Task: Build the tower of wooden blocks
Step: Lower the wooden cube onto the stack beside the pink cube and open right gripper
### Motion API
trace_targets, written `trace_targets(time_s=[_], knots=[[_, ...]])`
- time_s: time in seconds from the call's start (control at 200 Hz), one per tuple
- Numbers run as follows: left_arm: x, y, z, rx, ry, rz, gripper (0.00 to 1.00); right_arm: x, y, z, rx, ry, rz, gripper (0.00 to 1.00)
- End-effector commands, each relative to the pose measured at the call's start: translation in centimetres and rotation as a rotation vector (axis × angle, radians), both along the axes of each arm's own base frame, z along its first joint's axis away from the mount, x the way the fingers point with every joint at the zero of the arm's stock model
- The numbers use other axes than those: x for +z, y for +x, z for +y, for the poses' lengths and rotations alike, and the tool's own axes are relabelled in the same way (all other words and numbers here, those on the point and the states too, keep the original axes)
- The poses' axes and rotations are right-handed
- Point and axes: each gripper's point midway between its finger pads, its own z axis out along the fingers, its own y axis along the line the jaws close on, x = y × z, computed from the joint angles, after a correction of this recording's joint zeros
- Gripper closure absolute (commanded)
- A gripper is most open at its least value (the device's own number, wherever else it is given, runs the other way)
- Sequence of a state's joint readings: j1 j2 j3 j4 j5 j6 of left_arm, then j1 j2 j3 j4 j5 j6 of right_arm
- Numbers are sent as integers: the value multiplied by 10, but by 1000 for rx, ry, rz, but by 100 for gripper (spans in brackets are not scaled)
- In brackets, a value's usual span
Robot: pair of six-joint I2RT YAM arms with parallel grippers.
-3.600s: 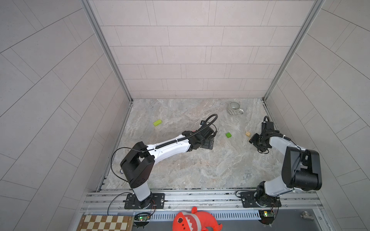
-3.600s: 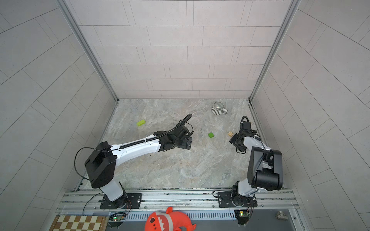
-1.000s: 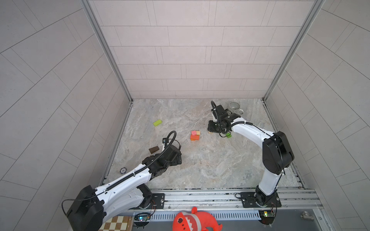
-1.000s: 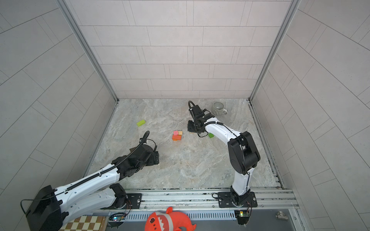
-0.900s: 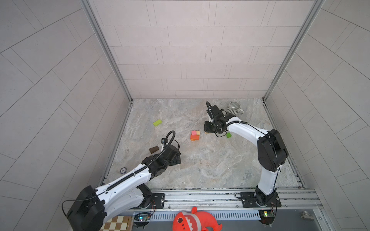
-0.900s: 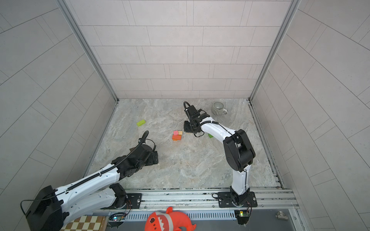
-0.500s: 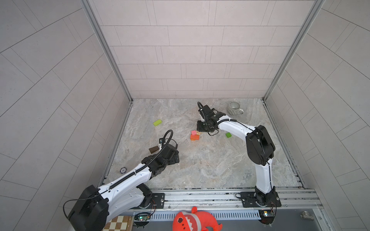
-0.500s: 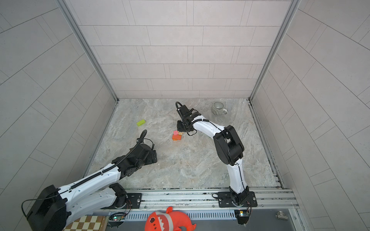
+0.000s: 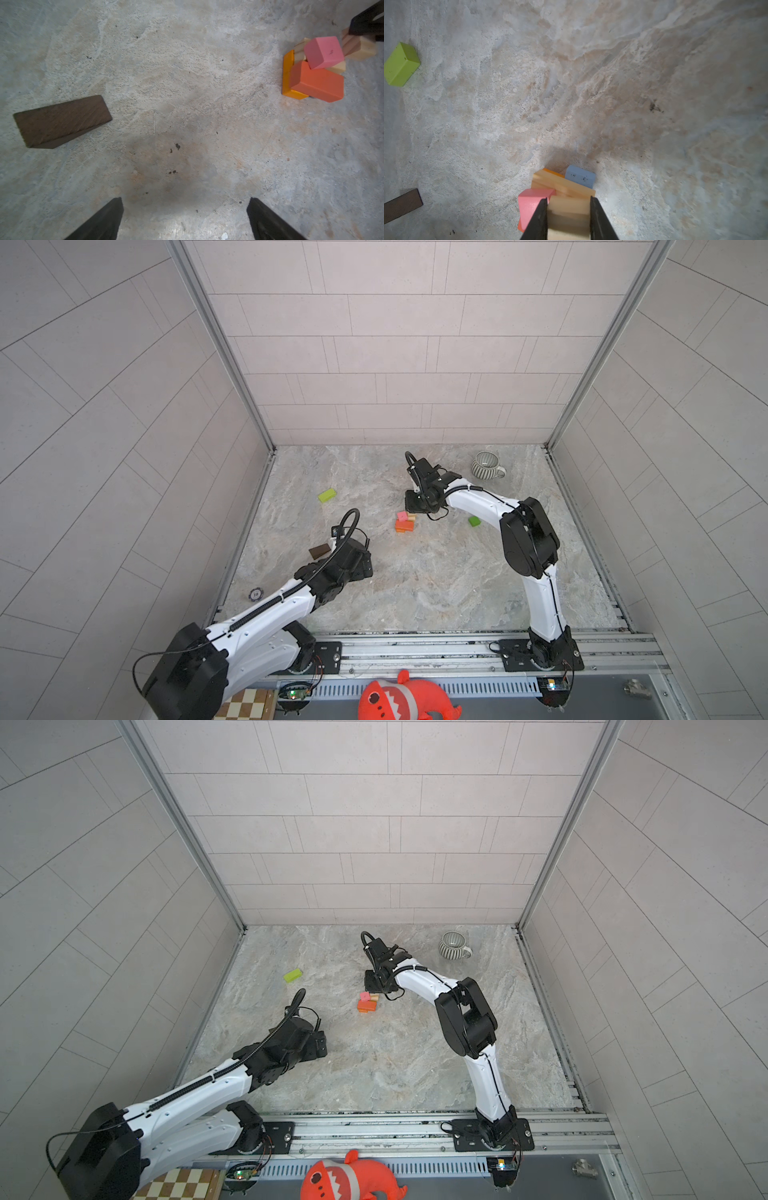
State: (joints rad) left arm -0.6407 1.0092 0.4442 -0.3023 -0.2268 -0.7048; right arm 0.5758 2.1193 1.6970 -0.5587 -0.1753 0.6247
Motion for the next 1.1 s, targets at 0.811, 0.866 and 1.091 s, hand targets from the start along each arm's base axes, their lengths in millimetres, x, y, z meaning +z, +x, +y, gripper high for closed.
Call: trace_targets(time_s=[0.811, 0.866, 1.091], knots=[[9, 2, 2, -5, -10, -12, 0, 4, -4, 0, 0, -15, 5, 55], [12, 3, -1, -10, -29, -11, 0, 7, -5, -1, 3, -14, 0, 54], [32, 17, -17, -20, -91, -40, 16, 34, -8, -11, 9, 4, -50, 49]])
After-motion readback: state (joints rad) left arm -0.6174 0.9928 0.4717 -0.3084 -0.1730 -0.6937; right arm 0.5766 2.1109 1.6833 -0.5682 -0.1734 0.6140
